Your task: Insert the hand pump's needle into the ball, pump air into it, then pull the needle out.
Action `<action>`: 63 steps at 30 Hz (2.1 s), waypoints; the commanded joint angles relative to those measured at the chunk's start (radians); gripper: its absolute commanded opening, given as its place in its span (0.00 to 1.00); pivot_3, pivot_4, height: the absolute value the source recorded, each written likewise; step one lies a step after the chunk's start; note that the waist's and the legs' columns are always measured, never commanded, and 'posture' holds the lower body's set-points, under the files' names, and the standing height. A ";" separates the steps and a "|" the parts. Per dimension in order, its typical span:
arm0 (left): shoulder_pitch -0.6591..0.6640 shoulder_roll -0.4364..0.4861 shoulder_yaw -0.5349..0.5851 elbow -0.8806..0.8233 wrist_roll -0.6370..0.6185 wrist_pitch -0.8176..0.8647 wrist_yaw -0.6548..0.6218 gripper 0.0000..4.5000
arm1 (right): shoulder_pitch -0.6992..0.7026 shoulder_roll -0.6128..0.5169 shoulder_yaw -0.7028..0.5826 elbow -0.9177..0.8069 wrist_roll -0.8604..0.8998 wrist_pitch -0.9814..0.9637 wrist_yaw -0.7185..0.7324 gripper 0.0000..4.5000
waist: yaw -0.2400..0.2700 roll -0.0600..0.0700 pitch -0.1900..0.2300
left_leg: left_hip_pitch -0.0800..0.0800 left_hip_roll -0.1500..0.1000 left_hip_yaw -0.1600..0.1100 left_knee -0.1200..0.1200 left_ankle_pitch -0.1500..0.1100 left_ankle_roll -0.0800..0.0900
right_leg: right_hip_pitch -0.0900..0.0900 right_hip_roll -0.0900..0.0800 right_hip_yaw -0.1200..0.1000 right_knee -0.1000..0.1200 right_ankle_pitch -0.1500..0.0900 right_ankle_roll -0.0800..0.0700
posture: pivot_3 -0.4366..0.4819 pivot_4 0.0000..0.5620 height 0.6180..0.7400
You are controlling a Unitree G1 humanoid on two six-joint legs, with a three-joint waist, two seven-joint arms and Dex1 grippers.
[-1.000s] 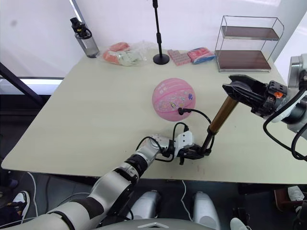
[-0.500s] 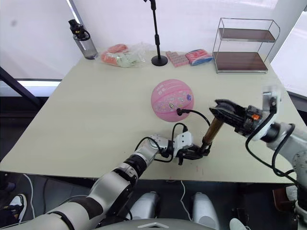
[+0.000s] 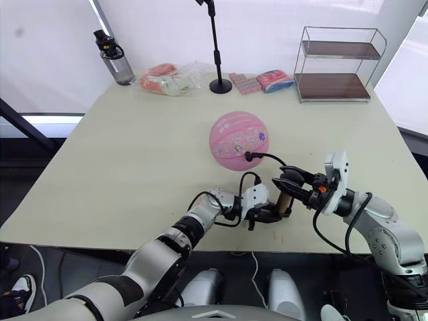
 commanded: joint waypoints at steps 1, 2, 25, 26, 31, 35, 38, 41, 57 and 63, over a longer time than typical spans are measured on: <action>0.055 0.042 -0.026 0.134 0.070 0.083 0.024 0.23 | 0.039 -0.013 0.051 0.063 -0.117 -0.034 0.004 0.43 | 0.000 -0.002 -0.001 | 0.000 0.000 0.000 0.000 0.000 0.000 | 0.000 0.000 0.000 0.000 0.000 0.000 | 0.48 0.27 0.93; 0.055 0.042 -0.025 0.134 0.070 0.082 0.025 0.23 | 0.034 -0.016 0.044 0.058 -0.115 -0.046 0.009 0.43 | 0.000 -0.002 -0.001 | 0.000 0.000 0.000 0.000 0.000 0.000 | 0.000 0.000 0.000 0.000 0.000 0.000 | 0.48 0.27 0.93; 0.045 0.045 -0.025 0.142 0.073 0.075 0.025 0.23 | -0.248 -0.297 -0.358 -0.073 0.302 0.191 -0.026 0.43 | 0.021 -0.004 0.027 | -0.003 -0.002 0.033 0.005 -0.002 0.012 | -0.013 -0.015 0.014 0.000 0.012 0.020 | 0.48 0.27 0.93; 0.045 0.044 -0.026 0.142 0.074 0.074 0.025 0.23 | -0.269 -0.314 -0.370 -0.071 0.322 0.207 -0.033 0.43 | 0.021 -0.004 0.027 | -0.003 -0.002 0.033 0.006 -0.002 0.012 | -0.013 -0.015 0.013 0.000 0.012 0.020 | 0.48 0.27 0.93; 0.046 0.040 -0.028 0.143 0.075 0.073 0.025 0.23 | -0.333 -0.365 -0.405 -0.059 0.398 0.265 -0.063 0.43 | 0.022 -0.002 0.028 | -0.005 -0.001 0.029 0.006 -0.002 0.012 | -0.013 -0.015 0.008 0.000 0.012 0.020 | 0.48 0.27 0.93; 0.046 0.039 -0.028 0.143 0.074 0.072 0.026 0.23 | -0.403 -0.396 -0.416 -0.030 0.426 0.286 -0.068 0.43 | 0.022 -0.002 0.028 | -0.006 -0.002 0.028 0.006 -0.002 0.012 | -0.013 -0.015 0.008 -0.001 0.012 0.020 | 0.48 0.27 0.93; 0.049 0.040 -0.028 0.142 0.073 0.071 0.026 0.23 | -0.428 -0.398 -0.413 -0.025 0.437 0.295 -0.078 0.43 | 0.022 -0.002 0.029 | -0.006 -0.002 0.028 0.006 -0.002 0.012 | -0.013 -0.015 0.007 -0.001 0.012 0.020 | 0.48 0.27 0.93; 0.051 0.040 -0.029 0.141 0.072 0.071 0.027 0.23 | -0.437 -0.388 -0.399 -0.023 0.424 0.291 -0.079 0.43 | 0.022 -0.001 0.028 | -0.008 -0.002 0.027 0.006 -0.002 0.012 | -0.014 -0.015 0.006 -0.001 0.012 0.020 | 0.48 0.27 0.93; 0.058 0.044 -0.030 0.135 0.071 0.069 0.027 0.23 | -0.135 -0.177 -0.099 -0.012 0.076 0.091 0.010 0.43 | 0.014 -0.009 0.014 | 0.000 0.003 0.023 0.005 -0.005 0.007 | -0.006 -0.013 0.001 -0.001 0.009 0.015 | 0.48 0.27 0.93; 0.061 0.046 -0.026 0.133 0.069 0.070 0.028 0.23 | -0.040 -0.080 -0.013 0.075 -0.024 0.010 0.040 0.43 | 0.009 -0.008 0.010 | 0.001 0.003 0.021 0.005 -0.005 0.007 | -0.004 -0.012 -0.002 -0.001 0.010 0.015 | 0.48 0.27 0.93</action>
